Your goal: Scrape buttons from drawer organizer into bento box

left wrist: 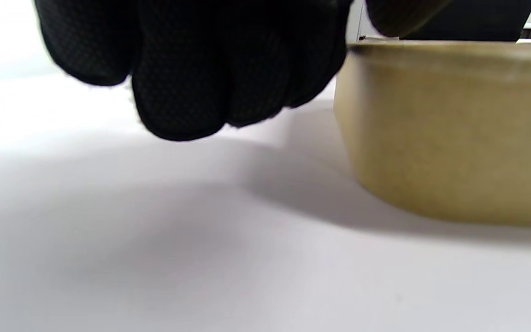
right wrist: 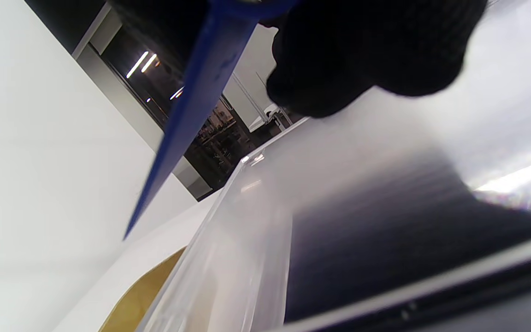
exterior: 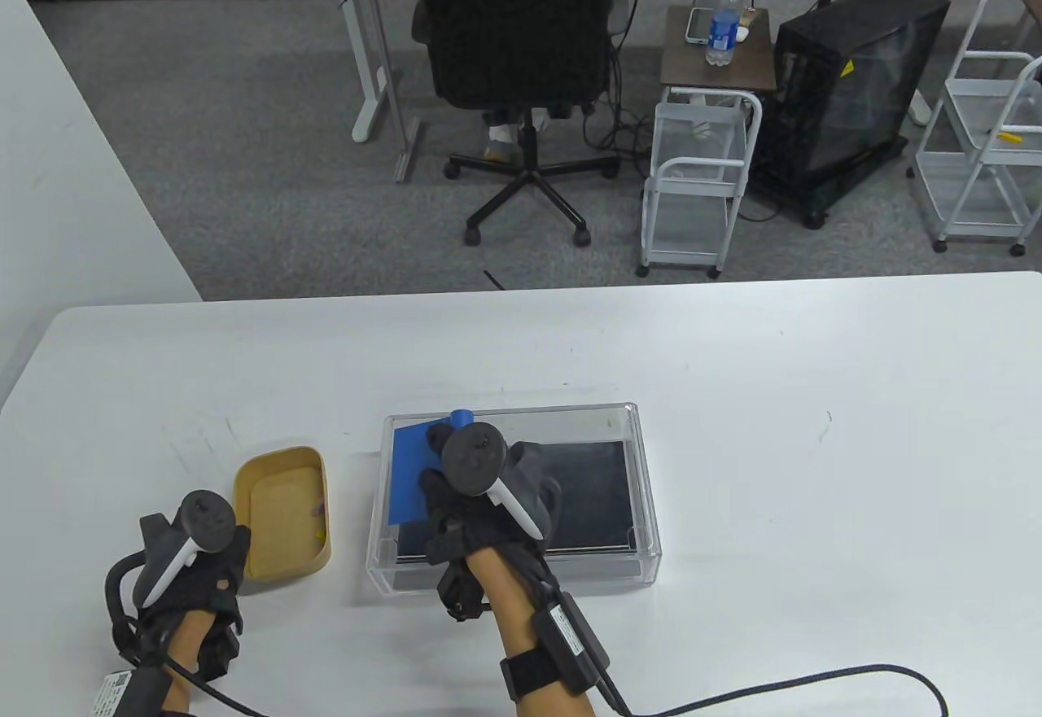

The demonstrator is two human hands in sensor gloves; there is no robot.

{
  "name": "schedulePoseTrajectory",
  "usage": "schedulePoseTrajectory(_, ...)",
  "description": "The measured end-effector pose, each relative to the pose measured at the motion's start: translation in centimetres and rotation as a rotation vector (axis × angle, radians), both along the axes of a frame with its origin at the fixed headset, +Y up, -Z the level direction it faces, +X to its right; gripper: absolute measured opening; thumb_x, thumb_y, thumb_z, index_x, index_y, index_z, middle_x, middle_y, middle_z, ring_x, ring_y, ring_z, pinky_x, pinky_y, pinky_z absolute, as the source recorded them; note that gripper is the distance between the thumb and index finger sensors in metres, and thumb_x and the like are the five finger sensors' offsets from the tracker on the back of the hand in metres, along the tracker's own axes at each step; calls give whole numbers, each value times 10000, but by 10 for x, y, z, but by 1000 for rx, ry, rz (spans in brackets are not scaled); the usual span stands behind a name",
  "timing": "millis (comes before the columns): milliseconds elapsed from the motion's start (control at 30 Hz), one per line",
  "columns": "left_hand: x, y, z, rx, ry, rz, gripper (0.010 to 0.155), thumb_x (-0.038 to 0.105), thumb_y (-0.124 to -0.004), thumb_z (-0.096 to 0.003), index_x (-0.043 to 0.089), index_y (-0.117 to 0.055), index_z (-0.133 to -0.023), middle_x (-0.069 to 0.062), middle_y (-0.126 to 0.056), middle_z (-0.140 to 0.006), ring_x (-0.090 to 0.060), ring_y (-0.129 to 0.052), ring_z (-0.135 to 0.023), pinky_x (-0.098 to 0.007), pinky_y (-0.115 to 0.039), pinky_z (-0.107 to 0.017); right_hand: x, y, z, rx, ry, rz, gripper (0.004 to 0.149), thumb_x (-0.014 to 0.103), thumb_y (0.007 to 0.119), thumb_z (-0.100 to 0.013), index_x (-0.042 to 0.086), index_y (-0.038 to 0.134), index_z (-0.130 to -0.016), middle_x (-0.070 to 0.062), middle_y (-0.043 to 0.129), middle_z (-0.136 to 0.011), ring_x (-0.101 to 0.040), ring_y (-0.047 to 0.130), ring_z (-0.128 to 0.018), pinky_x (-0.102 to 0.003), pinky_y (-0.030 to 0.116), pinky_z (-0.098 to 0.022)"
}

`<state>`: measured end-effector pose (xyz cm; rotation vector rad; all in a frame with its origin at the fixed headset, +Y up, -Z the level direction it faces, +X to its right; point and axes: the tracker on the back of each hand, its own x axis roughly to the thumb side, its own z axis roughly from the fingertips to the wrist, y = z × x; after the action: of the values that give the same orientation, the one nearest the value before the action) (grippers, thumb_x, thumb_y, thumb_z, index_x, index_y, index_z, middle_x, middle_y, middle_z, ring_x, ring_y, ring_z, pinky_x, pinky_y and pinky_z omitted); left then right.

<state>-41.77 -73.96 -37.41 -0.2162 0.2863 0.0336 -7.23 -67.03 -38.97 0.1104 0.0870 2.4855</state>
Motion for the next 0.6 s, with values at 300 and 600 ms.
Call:
schedulePoseTrajectory(300, 40, 31, 24, 124, -148, -106, 604, 526, -545, -615, 123, -705, -1036, -253, -762, -1038, -449, -926, -809, -651, -701, -630, 30, 11, 6, 88, -53, -13, 571, 285, 759, -545, 292, 463, -1032, -260, 621, -981, -180, 945, -486, -269, 887, -261)
schedulePoseTrajectory(600, 80, 46, 48, 329, -360, -154, 696, 534, -535, -605, 90, -514, -1140, -226, -713, -1084, -446, -880, -892, -642, -694, -654, 81, 17, 26, 202, -119, -6, 543, 316, 739, -554, 321, 470, -1026, -241, 598, -1027, -227, 963, -566, -314, 906, -329)
